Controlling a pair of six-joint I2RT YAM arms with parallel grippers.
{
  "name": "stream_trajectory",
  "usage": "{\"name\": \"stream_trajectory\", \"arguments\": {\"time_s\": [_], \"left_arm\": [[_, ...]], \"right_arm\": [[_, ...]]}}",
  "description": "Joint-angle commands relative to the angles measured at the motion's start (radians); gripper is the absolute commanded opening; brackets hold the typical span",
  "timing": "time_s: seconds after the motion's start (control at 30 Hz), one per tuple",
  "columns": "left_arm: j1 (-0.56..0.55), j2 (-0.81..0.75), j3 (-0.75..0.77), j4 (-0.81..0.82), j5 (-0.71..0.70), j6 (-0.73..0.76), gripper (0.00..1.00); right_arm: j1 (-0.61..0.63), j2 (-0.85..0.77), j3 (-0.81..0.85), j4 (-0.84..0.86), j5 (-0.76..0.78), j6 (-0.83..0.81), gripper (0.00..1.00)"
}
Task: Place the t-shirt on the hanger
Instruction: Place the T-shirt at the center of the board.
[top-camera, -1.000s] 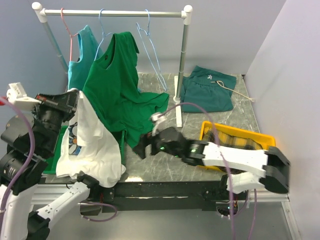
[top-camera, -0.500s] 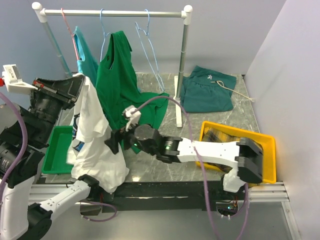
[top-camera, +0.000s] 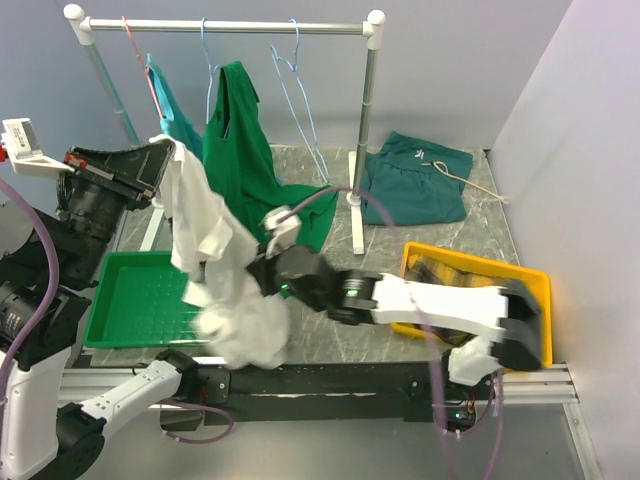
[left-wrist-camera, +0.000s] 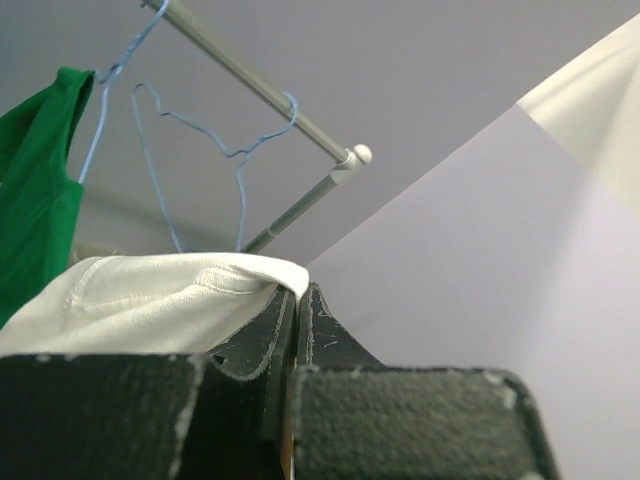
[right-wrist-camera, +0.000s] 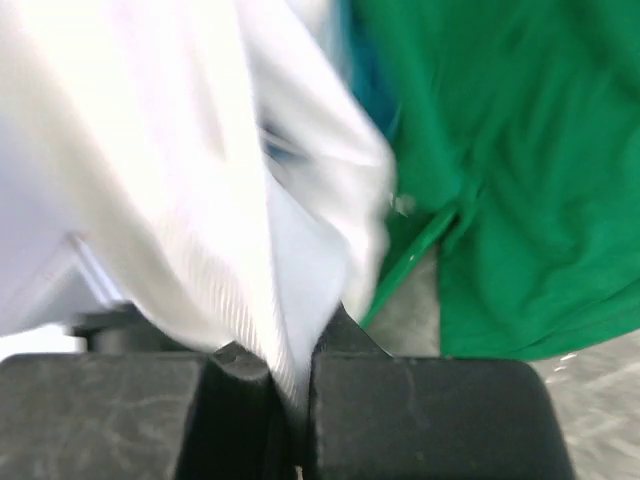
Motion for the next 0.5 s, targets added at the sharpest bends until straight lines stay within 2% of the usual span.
{"name": "stream_trajectory", "arguments": {"time_s": [0.0, 0.13, 0.3, 0.33, 0.37, 0.43, 0.47], "left_arm": [[0.000, 0.001, -0.017, 0.159, 0.063, 0.015, 0.01], [0.000, 0.006, -0.054, 0.214, 0.096, 0.010, 0.01], [0.000, 0.006, -0.113, 0.248, 0.140, 0.001, 0.01], [0.000, 0.004, -0.147, 0.254, 0.151, -0.003, 0.01], [-0.002, 0.001, -0.170, 0.271, 0.183, -0.016, 0.01], [0.000, -0.011, -0.274, 0.291, 0.215, -0.034, 0.01], [0.000, -0.015, -0.322, 0.330, 0.272, -0.057, 0.01]], "right_arm": [[-0.008, -0.231, 0.061, -0.061, 0.135, -0.048, 0.00], [-0.050, -0.245, 0.084, -0.141, 0.120, -0.060, 0.00], [-0.116, -0.244, -0.003, -0.141, 0.000, -0.009, 0.00], [-0.120, -0.245, -0.012, -0.149, 0.006, 0.001, 0.03], [-0.121, -0.245, -0.032, -0.174, 0.021, 0.009, 0.12], [-0.133, -0.265, -0.069, -0.198, 0.061, 0.038, 0.16], [-0.147, -0.277, -0.122, -0.216, 0.064, 0.055, 0.26]]}}
